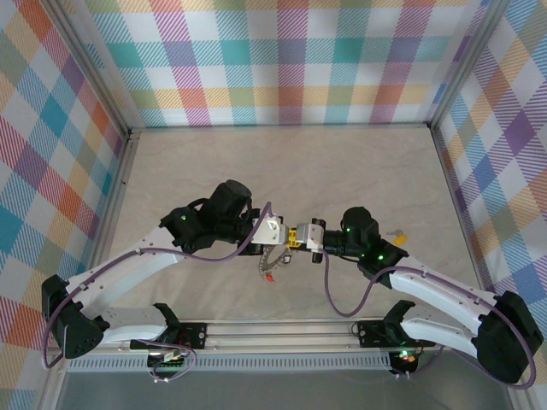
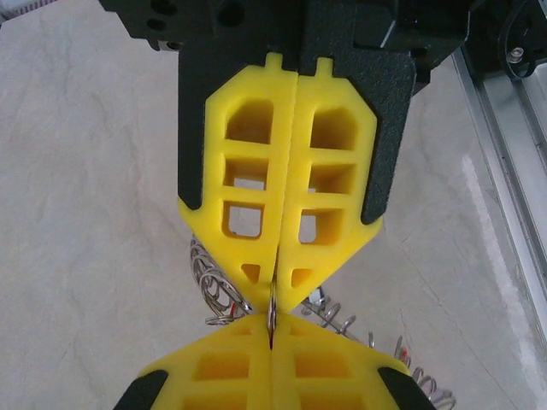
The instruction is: Put the keys on the keyring
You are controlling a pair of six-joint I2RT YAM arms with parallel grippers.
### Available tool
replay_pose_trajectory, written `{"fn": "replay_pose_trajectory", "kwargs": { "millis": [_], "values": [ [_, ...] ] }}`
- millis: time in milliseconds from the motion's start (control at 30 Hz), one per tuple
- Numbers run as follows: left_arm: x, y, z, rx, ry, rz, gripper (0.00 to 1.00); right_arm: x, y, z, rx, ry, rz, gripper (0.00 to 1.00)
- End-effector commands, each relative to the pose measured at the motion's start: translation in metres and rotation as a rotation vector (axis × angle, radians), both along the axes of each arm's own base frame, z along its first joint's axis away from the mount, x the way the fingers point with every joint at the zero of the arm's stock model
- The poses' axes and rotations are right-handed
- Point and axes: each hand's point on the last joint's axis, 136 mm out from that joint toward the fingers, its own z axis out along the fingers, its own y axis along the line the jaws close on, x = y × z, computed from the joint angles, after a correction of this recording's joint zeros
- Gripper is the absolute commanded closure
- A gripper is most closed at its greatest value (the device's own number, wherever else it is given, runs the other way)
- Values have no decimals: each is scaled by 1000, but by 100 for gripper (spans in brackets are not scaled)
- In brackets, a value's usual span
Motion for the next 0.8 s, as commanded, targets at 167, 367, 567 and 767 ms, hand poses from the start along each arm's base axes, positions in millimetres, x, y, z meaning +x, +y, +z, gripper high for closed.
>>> {"fn": "replay_pose_trajectory", "kwargs": {
  "millis": [167, 367, 567, 767],
  "values": [
    [-13, 4, 26, -58, -85, -64, 74, -5, -5, 22, 119, -55, 11, 100],
    [-20, 23, 39, -131, -94, -41, 64, -14, -13, 49, 277, -56, 41, 100],
    [-22, 18, 43, -186, -58, -48, 63, -17, -17, 68, 377, -51, 59, 100],
    [-20, 5, 52, -256, -24, -60, 68, -17, -19, 81, 462, -63, 64, 100]
  ]
}}
